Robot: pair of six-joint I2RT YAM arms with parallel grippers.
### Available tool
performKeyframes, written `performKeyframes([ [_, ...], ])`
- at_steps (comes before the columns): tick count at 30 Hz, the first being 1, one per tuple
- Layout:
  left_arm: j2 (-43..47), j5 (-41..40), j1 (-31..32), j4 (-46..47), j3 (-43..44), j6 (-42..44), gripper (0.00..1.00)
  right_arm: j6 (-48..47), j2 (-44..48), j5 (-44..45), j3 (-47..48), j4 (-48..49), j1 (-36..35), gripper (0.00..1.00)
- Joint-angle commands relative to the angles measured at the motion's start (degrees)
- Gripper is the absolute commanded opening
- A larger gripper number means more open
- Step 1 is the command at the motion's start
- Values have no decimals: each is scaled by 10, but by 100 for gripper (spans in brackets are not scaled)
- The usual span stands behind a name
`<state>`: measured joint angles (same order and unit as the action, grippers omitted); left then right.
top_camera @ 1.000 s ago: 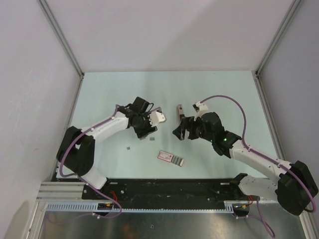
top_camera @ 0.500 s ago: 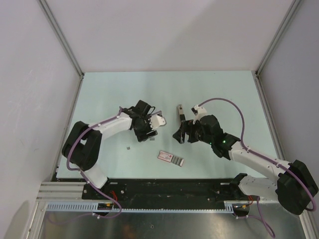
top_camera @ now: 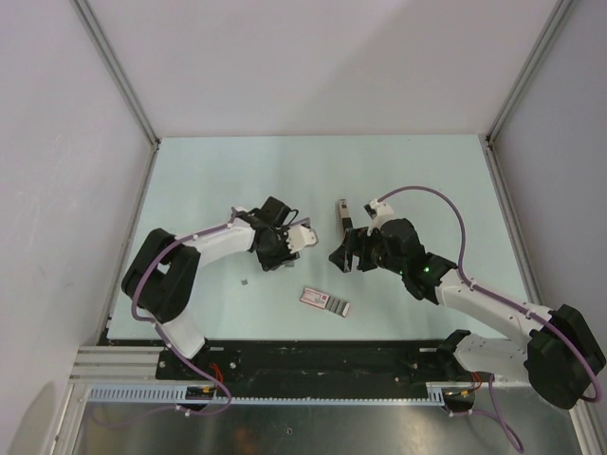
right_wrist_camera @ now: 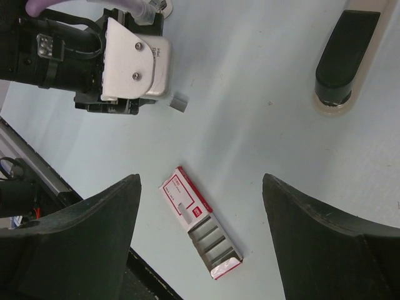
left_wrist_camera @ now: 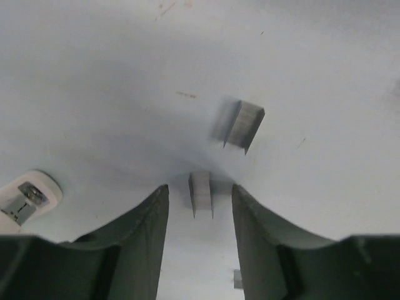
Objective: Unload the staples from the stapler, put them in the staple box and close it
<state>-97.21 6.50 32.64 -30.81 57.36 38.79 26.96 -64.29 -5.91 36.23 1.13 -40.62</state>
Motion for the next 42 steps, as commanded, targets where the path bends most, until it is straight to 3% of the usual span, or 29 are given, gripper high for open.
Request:
performKeyframes([
  [1,-10,-2,8,16,-14,-5,46,3,0,-8,-1,23,3,82],
  [17,-7,-1,11,18,-27,-14,8,2,2,-25,-1,29,9,76],
  [26,65,28,9,-8,43,-53,0,-9,34,-52,8,33,30,81],
  [30,105,109,-3,-34,133,-113,0,-23,51,-73,25,34,43,87],
  [34,122,247,-30,-44,232,-201,0,-31,56,-99,47,48,50,91],
  [42,58,528,-74,-42,379,-426,0,-4,61,-169,77,131,64,93],
])
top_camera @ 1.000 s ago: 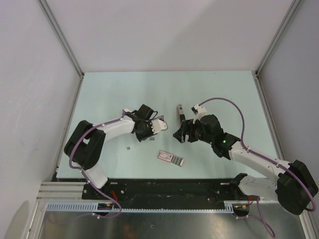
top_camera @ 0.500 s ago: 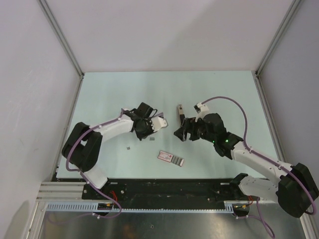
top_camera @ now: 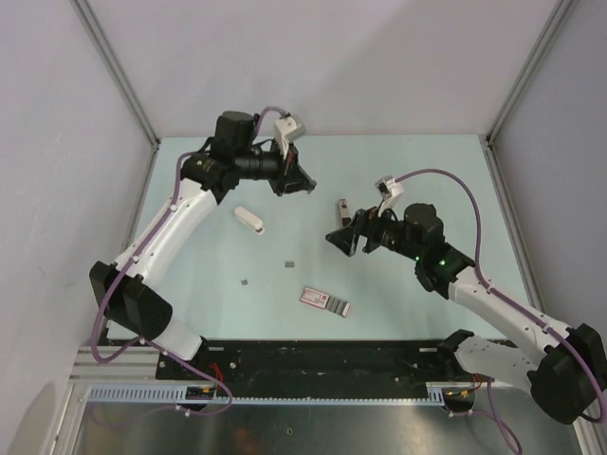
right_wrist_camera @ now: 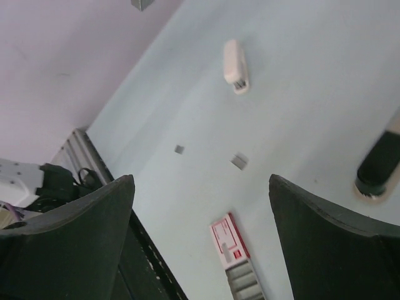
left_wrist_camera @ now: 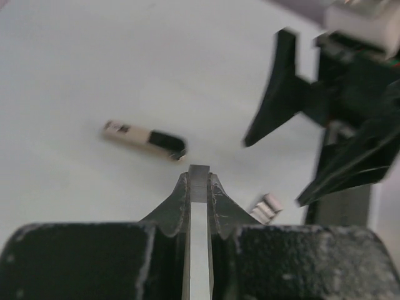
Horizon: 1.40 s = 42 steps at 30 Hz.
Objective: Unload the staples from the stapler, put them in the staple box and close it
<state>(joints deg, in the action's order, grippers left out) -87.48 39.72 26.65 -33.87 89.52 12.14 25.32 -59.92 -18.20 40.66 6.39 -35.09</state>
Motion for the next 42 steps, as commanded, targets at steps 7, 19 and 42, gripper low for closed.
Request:
performKeyframes([
  [7,-73,309,-16,111,102,-380,0,62,24,-62,42,174,21,94],
  [19,-45,331,5,212,29,-469,0,162,-7,-93,52,308,33,87],
  [42,-22,321,2,231,-1,-462,0,222,-43,-118,51,355,39,43],
])
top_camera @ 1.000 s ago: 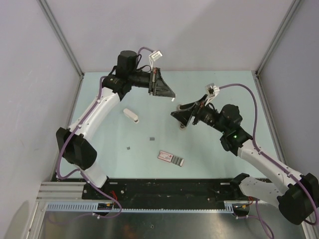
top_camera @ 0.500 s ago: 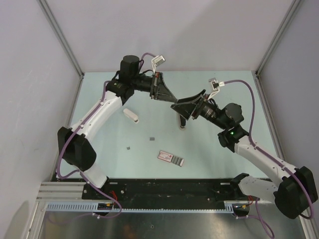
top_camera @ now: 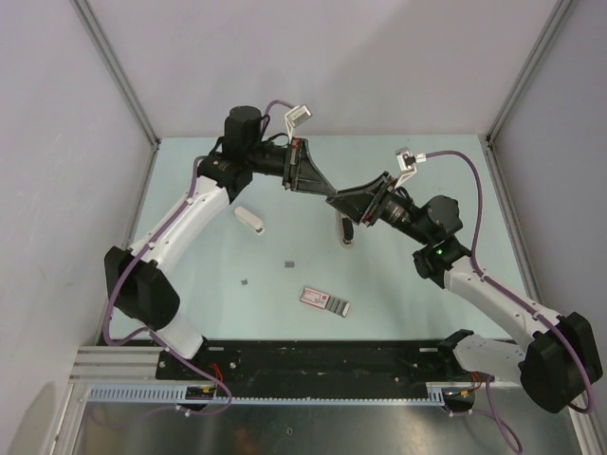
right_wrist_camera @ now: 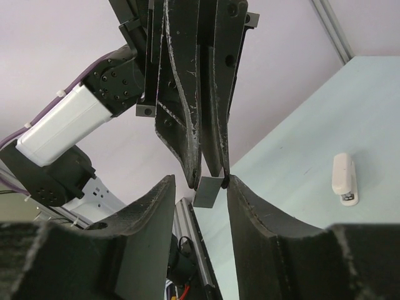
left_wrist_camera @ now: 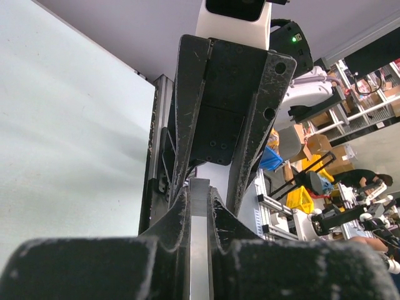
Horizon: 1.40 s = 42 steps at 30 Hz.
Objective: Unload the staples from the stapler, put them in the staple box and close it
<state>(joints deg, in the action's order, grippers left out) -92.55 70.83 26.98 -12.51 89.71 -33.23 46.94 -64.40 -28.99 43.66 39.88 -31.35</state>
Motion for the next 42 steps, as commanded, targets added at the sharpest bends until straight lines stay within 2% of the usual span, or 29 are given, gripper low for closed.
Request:
performKeyframes([
  [1,29,9,-1,18,-4,-8,0,6,2,-10,21,20,2,42],
  [7,31,7,-2,20,-5,-8,0,9,0,-13,21,23,2,36],
  [19,34,1,-4,21,-10,-2,0,2,2,-15,21,8,2,13],
  [22,34,0,-7,22,-8,0,0,-1,3,-16,21,-1,2,11],
  [29,34,1,-11,22,-5,1,0,-2,5,-13,18,-11,1,28],
  [38,36,-1,-13,22,-4,0,0,2,5,-9,15,-7,1,45],
  [42,38,0,-14,22,-5,1,0,3,4,-8,14,-6,1,47],
])
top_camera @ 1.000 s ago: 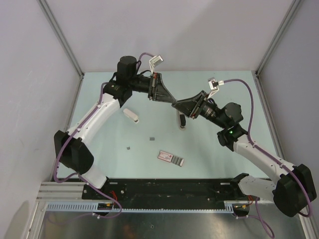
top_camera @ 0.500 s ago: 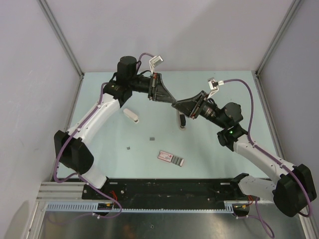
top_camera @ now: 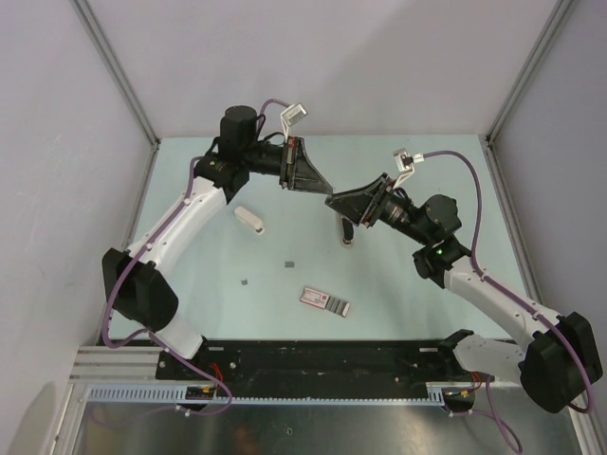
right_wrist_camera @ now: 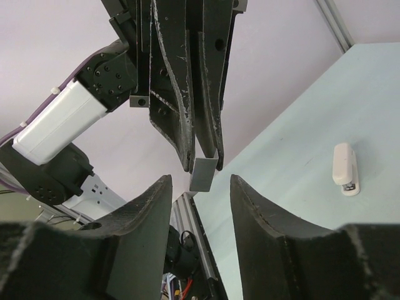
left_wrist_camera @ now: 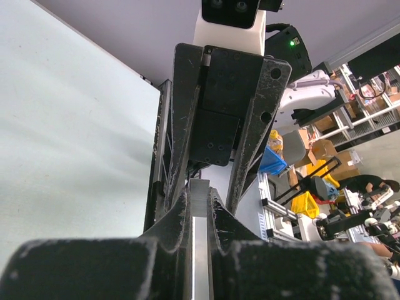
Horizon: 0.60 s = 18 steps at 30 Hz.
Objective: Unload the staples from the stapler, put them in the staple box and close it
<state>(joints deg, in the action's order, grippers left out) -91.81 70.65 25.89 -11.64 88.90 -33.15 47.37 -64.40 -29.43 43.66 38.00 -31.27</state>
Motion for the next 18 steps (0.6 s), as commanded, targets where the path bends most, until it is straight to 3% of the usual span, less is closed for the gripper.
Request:
performKeyframes([
  [1,31,2,-3,14,3,0,0,-1,5,-4,14,15,0,47],
  [15,38,-1,-2,15,-15,3,0,18,-12,-15,13,54,-2,18],
  [18,38,-4,-2,15,-21,7,4,15,-14,-17,13,52,-3,13],
])
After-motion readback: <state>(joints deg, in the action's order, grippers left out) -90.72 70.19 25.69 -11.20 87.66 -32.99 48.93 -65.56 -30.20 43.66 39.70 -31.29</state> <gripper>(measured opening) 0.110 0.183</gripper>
